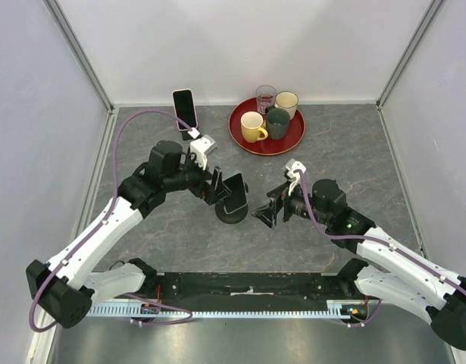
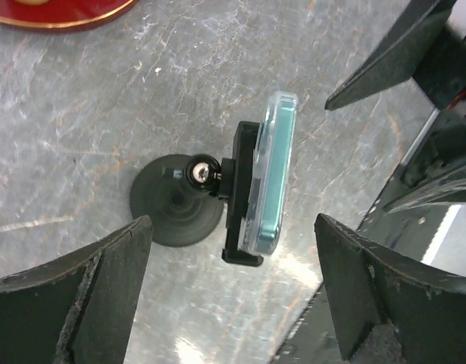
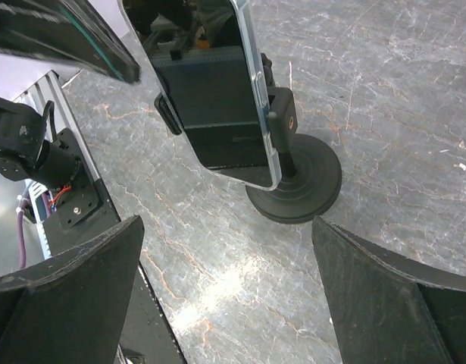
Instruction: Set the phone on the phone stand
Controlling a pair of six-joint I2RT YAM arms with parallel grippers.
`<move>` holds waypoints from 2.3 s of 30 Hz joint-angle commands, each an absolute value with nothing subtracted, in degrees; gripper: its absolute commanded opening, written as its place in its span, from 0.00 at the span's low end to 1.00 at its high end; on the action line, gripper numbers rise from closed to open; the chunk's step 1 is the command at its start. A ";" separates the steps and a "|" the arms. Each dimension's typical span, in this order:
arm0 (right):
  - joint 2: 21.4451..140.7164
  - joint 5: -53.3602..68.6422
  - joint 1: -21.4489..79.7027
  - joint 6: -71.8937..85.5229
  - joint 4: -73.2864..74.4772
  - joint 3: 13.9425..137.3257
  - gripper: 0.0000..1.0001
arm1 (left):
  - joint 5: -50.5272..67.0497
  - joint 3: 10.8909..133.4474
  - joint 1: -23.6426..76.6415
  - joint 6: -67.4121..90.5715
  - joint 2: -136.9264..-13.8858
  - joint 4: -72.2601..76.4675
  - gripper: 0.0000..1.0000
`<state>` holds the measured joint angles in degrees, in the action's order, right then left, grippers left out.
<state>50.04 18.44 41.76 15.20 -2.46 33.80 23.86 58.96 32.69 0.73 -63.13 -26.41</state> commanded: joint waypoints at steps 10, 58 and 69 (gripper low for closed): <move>45.80 15.21 41.48 16.70 -4.66 31.38 0.98 | 10.38 59.75 37.52 43.41 -53.61 -34.45 0.96; 36.39 10.99 40.52 16.70 -0.97 27.16 0.98 | -52.29 102.48 65.21 92.20 -99.23 -88.07 1.00; 36.65 11.07 40.43 16.88 -1.05 27.07 0.98 | -57.57 99.50 65.13 87.63 -99.76 -87.98 0.96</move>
